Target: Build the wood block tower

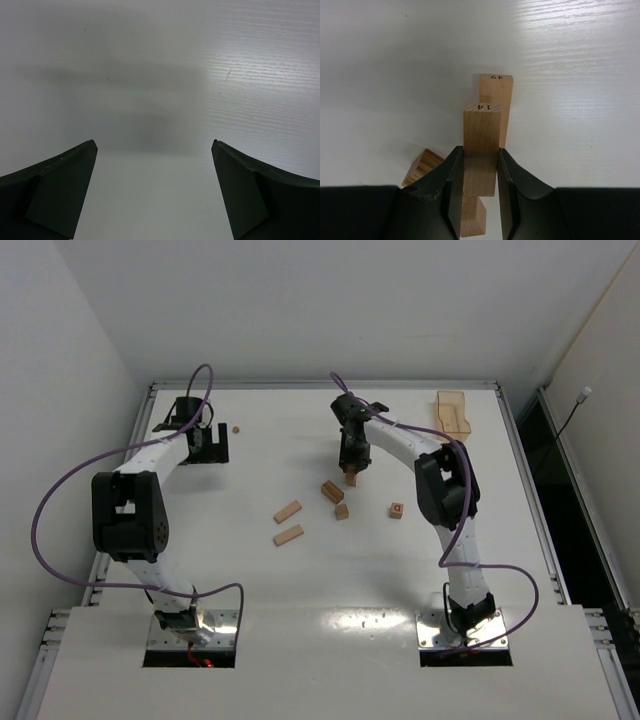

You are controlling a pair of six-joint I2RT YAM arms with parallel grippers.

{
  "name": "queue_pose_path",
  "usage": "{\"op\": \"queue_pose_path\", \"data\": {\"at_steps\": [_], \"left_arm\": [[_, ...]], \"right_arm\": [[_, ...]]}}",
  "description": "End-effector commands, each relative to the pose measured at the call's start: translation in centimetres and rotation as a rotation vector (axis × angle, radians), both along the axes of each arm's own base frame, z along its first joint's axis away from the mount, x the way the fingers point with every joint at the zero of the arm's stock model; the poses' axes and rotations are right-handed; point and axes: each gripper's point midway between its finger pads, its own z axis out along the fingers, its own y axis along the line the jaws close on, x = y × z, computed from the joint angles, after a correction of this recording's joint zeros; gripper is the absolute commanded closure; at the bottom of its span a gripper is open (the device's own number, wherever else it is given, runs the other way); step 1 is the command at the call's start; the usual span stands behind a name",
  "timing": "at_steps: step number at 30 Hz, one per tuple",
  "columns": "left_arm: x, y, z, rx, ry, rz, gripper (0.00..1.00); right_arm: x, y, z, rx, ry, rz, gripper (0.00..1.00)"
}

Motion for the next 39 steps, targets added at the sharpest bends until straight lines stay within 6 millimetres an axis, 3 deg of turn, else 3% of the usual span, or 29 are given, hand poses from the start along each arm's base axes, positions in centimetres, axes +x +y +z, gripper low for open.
{"op": "queue_pose_path", "data": {"at_steps": [1,22,25,29,32,34,35,39], "left_arm": [[1.2,0.4,1.3,-0.012,-0.044,0.015,0.01],[1.2,0.0,0.6,-0.030,-0.025,-0.008,0.01],[1.4,0.0,0.5,-0.030,-0.025,-0.008,0.01],[1.6,0.0,0.4,-0.030,-0.023,-0.008,0.01],[1.6,0.0,0.4,-0.030,-0.023,-0.008,0.01],[1.6,0.0,0.4,-0.030,-0.023,-0.008,0.01],[1.7,0.0,0.2,-0.030,-0.014,-0.008,0.01],[1.7,-0.2,0.2,-0.038,-0.014,-0.014,0.01]], "right_arm": [[1.5,0.9,0.7,0.027,-0.042,0.030,1.00],[1.9,-0.3,-0.2,-0.024,-0.044,0.028,1.00],[1.9,-0.5,-0.6,-0.036,-0.040,0.025,0.96],[2.2,-0.9,-1.0,-0.040,-0.040,0.025,0.83],[2.2,-0.9,-1.0,-0.040,-0.040,0.025,0.64],[2.2,-0.9,-1.0,-0.040,-0.040,0.025,0.59],[2.2,-0.9,-1.0,-0.040,-0.040,0.025,0.52],[2.2,-1.2,-1.5,-0.040,-0.028,0.027,0.52]]}}
